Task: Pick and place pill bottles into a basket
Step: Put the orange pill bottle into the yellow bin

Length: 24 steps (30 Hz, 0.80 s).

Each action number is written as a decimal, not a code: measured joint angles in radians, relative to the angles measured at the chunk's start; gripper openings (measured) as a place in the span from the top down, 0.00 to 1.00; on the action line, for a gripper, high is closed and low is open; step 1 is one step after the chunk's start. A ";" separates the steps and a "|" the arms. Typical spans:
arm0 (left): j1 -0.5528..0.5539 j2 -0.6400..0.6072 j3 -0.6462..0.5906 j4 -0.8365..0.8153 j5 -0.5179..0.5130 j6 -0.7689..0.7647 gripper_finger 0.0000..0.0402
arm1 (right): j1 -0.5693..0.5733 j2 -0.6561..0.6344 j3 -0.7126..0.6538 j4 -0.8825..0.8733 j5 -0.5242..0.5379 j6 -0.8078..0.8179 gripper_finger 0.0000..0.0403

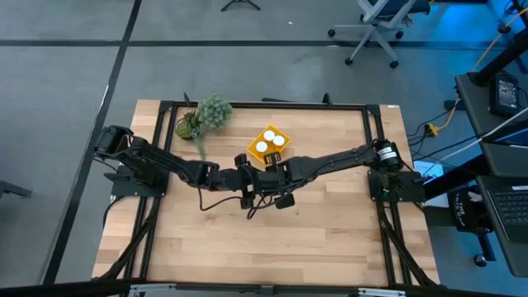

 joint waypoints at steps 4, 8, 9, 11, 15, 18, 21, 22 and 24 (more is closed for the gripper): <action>0.013 0.000 0.000 -0.006 0.020 -0.004 0.28 | 0.000 0.000 0.000 0.003 0.003 0.001 0.61; 0.013 0.000 0.000 -0.004 0.028 -0.004 0.28 | 0.000 0.000 0.000 0.015 0.003 0.000 0.61; 0.013 0.000 0.000 -0.004 0.034 -0.006 0.28 | 0.000 0.000 0.000 0.018 0.003 0.000 0.61; 0.013 0.000 0.000 -0.008 0.037 -0.008 0.28 | 0.000 0.000 0.000 0.021 0.002 -0.001 0.61; 0.014 0.000 0.000 -0.016 0.042 -0.022 0.28 | 0.000 0.000 0.000 0.025 0.002 -0.002 0.61; 0.014 0.000 0.002 -0.047 0.047 -0.033 0.28 | 0.001 0.001 0.000 0.025 0.000 -0.001 0.61; 0.014 0.000 0.002 -0.054 0.037 -0.037 0.28 | 0.000 0.002 0.000 0.024 0.000 -0.001 0.61; 0.013 0.000 0.002 -0.051 0.042 -0.031 0.28 | 0.001 0.002 0.000 0.023 0.000 0.000 0.61; 0.007 0.001 0.002 -0.051 0.049 -0.016 0.28 | 0.005 0.002 0.000 0.020 0.000 0.001 0.61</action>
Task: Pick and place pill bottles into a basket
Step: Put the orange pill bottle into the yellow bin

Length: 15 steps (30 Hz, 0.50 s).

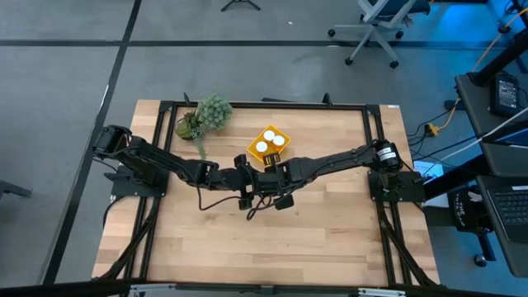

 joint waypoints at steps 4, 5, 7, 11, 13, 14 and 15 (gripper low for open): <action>-0.012 0.001 0.000 -0.009 -0.034 0.023 0.28 | 0.010 0.000 0.000 -0.001 0.000 0.003 0.61; -0.012 0.001 0.000 -0.009 -0.044 0.030 0.28 | 0.012 0.000 0.000 -0.001 0.003 0.005 0.61; -0.011 -0.004 -0.001 0.000 -0.052 0.035 0.28 | 0.016 0.000 0.000 -0.001 0.007 0.007 0.61; -0.010 -0.037 -0.002 0.006 -0.021 0.063 0.28 | 0.023 0.000 0.005 0.007 0.007 0.021 0.61; -0.008 -0.062 -0.008 -0.013 -0.006 0.064 0.28 | 0.029 -0.007 0.009 0.004 0.019 0.036 0.61; -0.008 -0.072 -0.008 -0.016 -0.007 0.067 0.28 | 0.030 -0.010 0.010 0.002 0.016 0.044 0.61; -0.008 -0.084 -0.008 -0.022 -0.009 0.072 0.28 | 0.030 -0.010 0.011 0.002 0.019 0.049 0.61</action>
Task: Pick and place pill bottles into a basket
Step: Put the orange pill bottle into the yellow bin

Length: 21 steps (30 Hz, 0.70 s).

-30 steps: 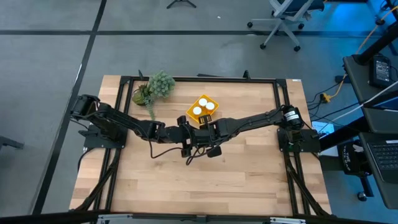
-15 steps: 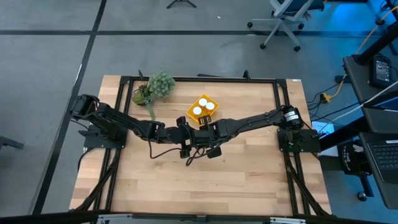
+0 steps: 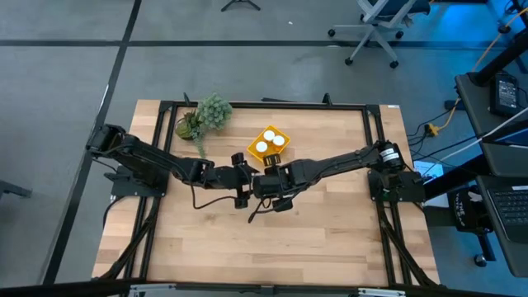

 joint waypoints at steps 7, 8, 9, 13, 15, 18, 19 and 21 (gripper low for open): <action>0.001 -0.031 0.002 0.011 0.023 -0.008 0.28 | 0.017 0.003 -0.003 -0.010 0.015 -0.022 0.61; 0.001 -0.026 0.002 0.018 0.032 -0.015 0.28 | 0.019 0.003 -0.004 -0.004 0.015 -0.031 0.61; 0.002 -0.020 0.003 0.023 0.039 -0.025 0.28 | 0.021 0.004 -0.005 0.005 0.014 -0.046 0.61; 0.006 0.007 0.005 0.037 0.051 -0.061 0.28 | 0.024 0.006 -0.007 0.026 0.023 -0.064 0.61; 0.007 0.018 0.005 0.039 0.051 -0.072 0.28 | 0.023 0.006 -0.007 0.033 0.029 -0.063 0.61; 0.008 0.022 0.005 0.026 0.052 -0.104 0.28 | 0.024 0.006 -0.006 0.038 0.066 -0.051 0.61; 0.008 0.022 0.005 0.026 0.054 -0.115 0.28 | 0.024 0.006 -0.006 0.035 0.074 -0.050 0.61; 0.008 0.022 0.005 0.022 0.055 -0.130 0.28 | 0.024 0.006 -0.006 0.034 0.074 -0.050 0.61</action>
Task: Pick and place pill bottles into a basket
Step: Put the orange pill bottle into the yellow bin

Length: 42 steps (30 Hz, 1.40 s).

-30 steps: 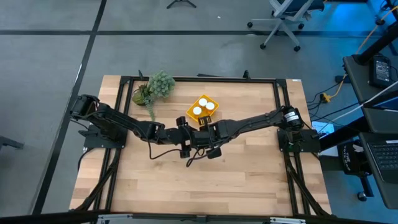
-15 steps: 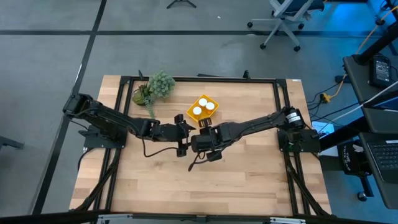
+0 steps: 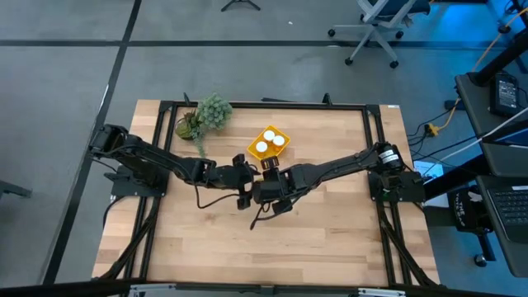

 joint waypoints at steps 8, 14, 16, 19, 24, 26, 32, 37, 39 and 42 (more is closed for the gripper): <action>0.000 0.000 0.000 -0.002 0.024 -0.011 0.28 | 0.000 0.000 0.000 0.022 0.001 -0.011 0.61; 0.000 0.000 0.000 0.011 0.073 -0.017 0.33 | 0.000 0.000 0.000 0.055 0.001 -0.049 0.61; 0.000 0.000 0.000 0.008 0.070 -0.035 0.37 | 0.000 0.000 0.000 0.053 0.009 -0.047 0.61; 0.000 0.000 0.000 0.000 0.060 -0.050 0.44 | -0.001 0.000 -0.002 0.052 0.018 -0.041 0.61; 0.000 -0.003 0.002 -0.035 0.053 -0.091 0.52 | -0.002 0.001 -0.002 0.057 0.033 -0.034 0.61; 0.000 -0.003 0.002 -0.036 0.051 -0.091 0.54 | -0.002 0.001 -0.002 0.057 0.037 -0.033 0.61; 0.000 -0.003 0.002 -0.034 0.056 -0.086 0.54 | -0.002 0.001 -0.002 0.058 0.041 -0.035 0.61; 0.000 -0.003 0.002 -0.032 0.057 -0.079 0.55 | -0.002 0.001 -0.002 0.058 0.045 -0.039 0.61; -0.001 -0.003 0.002 -0.032 0.057 -0.079 0.55 | -0.002 0.001 -0.002 0.058 0.045 -0.040 0.61; -0.001 -0.003 0.002 -0.032 0.056 -0.070 0.55 | -0.002 0.001 -0.002 0.057 0.047 -0.041 0.60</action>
